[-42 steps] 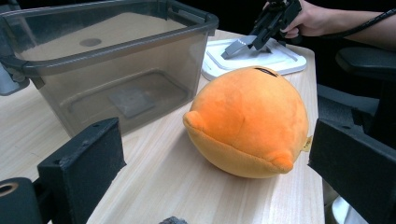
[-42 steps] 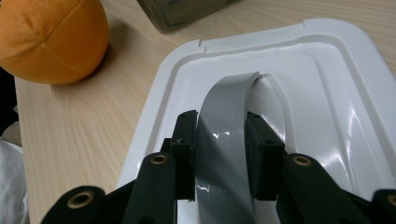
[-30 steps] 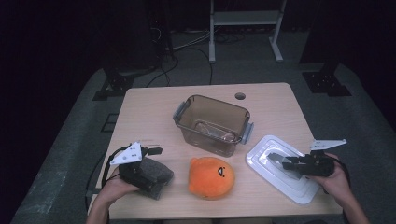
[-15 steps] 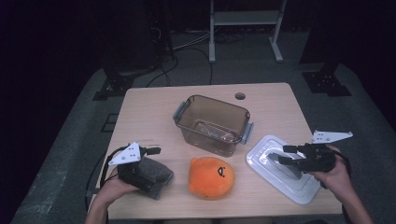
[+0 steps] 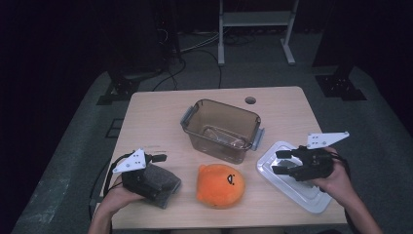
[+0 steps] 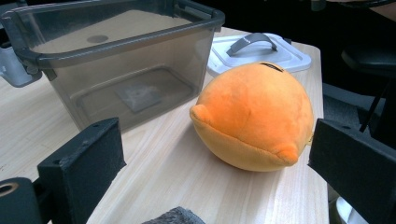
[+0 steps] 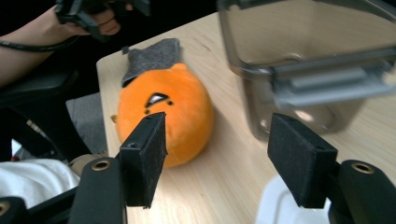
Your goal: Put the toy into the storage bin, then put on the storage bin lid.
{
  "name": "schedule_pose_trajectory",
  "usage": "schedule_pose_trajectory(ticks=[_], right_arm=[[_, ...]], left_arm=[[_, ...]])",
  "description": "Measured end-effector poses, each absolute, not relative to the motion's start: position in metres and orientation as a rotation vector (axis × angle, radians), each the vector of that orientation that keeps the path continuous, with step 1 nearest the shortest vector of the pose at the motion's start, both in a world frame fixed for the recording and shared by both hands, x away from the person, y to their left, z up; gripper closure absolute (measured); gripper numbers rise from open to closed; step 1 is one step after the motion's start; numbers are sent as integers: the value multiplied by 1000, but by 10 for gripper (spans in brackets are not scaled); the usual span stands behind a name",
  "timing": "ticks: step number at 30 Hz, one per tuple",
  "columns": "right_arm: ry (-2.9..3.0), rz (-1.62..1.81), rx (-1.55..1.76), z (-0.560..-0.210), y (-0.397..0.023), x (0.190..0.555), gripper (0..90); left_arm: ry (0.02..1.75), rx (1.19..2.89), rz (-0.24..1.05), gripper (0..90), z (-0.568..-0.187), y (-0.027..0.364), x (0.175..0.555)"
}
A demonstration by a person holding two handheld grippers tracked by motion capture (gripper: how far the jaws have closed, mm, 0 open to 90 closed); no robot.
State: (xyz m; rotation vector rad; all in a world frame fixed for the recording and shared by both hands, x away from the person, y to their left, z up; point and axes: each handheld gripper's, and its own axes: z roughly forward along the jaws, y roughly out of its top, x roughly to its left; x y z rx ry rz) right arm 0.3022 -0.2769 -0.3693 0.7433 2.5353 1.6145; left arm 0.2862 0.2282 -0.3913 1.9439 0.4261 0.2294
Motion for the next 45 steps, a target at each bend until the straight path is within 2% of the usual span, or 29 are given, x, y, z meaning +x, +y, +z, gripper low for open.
schedule_pose_trajectory(ticks=[4, 13, 27, 45], right_arm=[[2564, 1612, 695, -363, -265, 300, 358], [2655, 1660, 492, -353, -210, 295, 354], [2780, 1621, 386, -375, -144, 314, 355], [2792, 1505, 435, -404, -112, 321, 370]], left_arm=[[426, 1945, 233, 26, -391, 228, 286], [427, 1945, 240, 26, -390, 230, 286], [431, 1944, 253, 26, -390, 233, 285], [433, 1942, 247, 26, -392, 233, 287]])
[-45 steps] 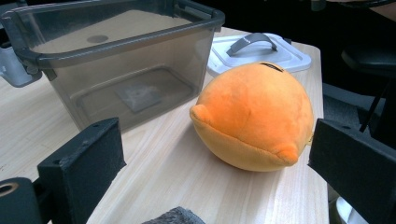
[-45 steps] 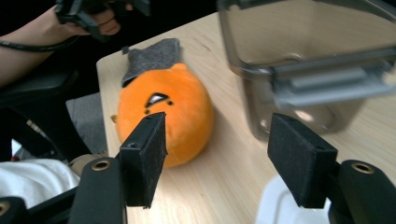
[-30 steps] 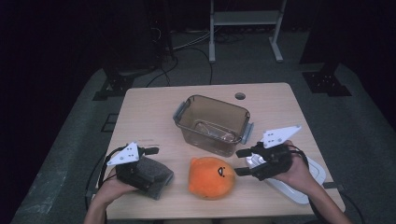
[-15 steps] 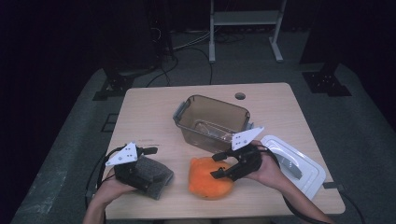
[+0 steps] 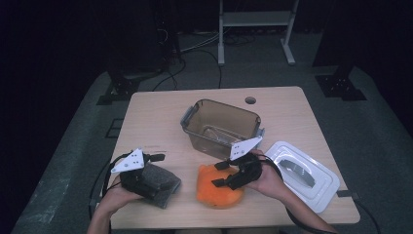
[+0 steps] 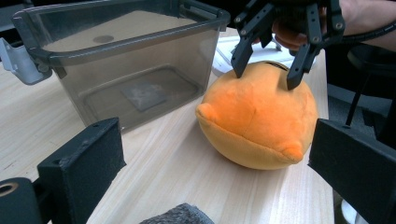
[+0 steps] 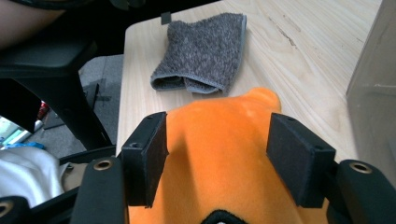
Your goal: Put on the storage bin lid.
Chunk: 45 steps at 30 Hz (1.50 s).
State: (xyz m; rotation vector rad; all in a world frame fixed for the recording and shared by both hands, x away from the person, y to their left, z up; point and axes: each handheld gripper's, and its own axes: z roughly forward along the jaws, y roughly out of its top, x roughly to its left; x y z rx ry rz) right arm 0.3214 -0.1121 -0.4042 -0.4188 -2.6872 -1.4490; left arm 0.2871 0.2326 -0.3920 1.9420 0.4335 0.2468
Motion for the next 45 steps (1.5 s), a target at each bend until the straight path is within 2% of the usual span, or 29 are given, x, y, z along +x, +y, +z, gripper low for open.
schedule_pose_trajectory(ticks=[27, 35, 45], right_arm=[[-2678, -1423, -515, -425, -107, 319, 438], [-2702, -1381, -523, -423, -106, 317, 528], [-2701, -1331, -519, -416, -101, 313, 683]], left_arm=[[433, 1939, 239, 26, -393, 230, 289], [434, 1949, 239, 26, -394, 230, 289], [440, 1948, 241, 26, -395, 231, 289]])
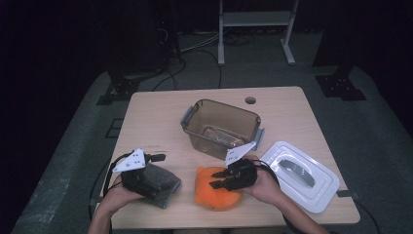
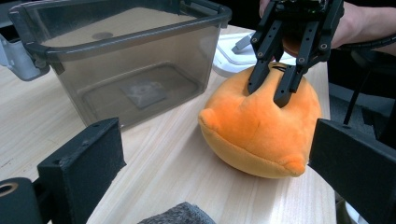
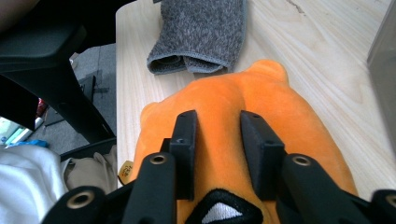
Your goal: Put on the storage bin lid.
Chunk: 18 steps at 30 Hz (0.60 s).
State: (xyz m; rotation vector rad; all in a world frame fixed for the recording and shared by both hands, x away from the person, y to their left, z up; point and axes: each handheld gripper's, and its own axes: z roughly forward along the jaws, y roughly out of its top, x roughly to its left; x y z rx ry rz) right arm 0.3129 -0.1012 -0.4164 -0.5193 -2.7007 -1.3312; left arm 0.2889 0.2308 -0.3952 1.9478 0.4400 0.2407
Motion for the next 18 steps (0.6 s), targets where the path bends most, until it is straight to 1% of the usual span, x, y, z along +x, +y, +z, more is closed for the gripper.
schedule_pose_trajectory(ticks=[5, 9, 18], right_arm=[[-2690, -1319, -525, -413, -100, 313, 731], [-2682, -1332, -534, -410, -101, 314, 748], [-2626, -1385, -553, -402, -106, 317, 752]], left_arm=[[446, 1953, 244, 26, -396, 231, 289], [442, 1955, 245, 26, -397, 233, 289], [452, 1948, 256, 25, -396, 237, 288]])
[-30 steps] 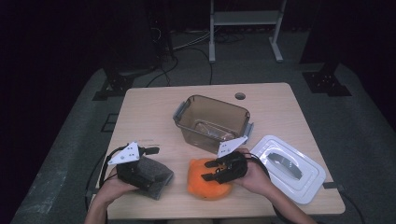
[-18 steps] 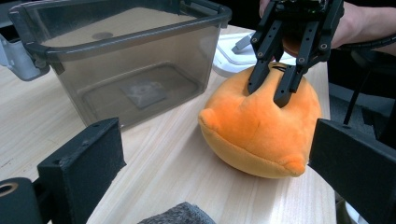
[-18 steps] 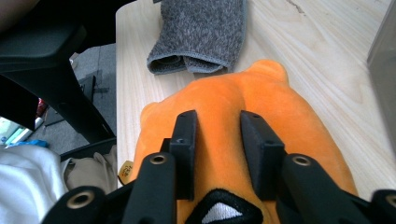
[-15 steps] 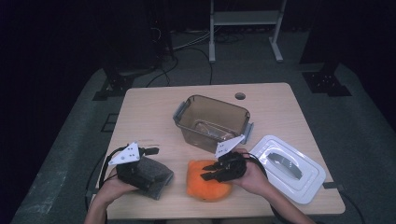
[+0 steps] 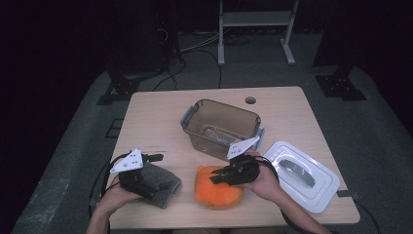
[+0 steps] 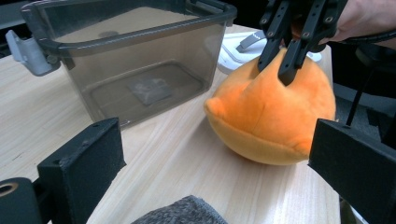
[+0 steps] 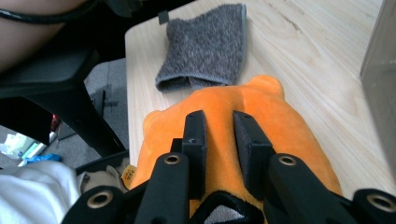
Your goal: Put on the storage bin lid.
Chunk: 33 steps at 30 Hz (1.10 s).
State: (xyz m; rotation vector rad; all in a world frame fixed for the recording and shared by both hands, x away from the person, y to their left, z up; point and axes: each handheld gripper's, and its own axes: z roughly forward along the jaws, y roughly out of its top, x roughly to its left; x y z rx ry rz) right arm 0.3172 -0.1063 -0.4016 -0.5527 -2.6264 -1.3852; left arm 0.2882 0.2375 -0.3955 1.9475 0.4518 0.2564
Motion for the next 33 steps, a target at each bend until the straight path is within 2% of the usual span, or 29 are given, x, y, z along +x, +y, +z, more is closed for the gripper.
schedule_pose_trajectory(ticks=[5, 20, 33], right_arm=[[-2597, -1435, -545, -389, -107, 315, 752], [-2588, -1556, -500, -321, -107, 317, 750], [-2630, -1648, -509, -268, -107, 344, 750]], left_arm=[[464, 1938, 265, 26, -395, 242, 288], [481, 1921, 278, 26, -394, 250, 287], [478, 1922, 279, 26, -394, 250, 287]])
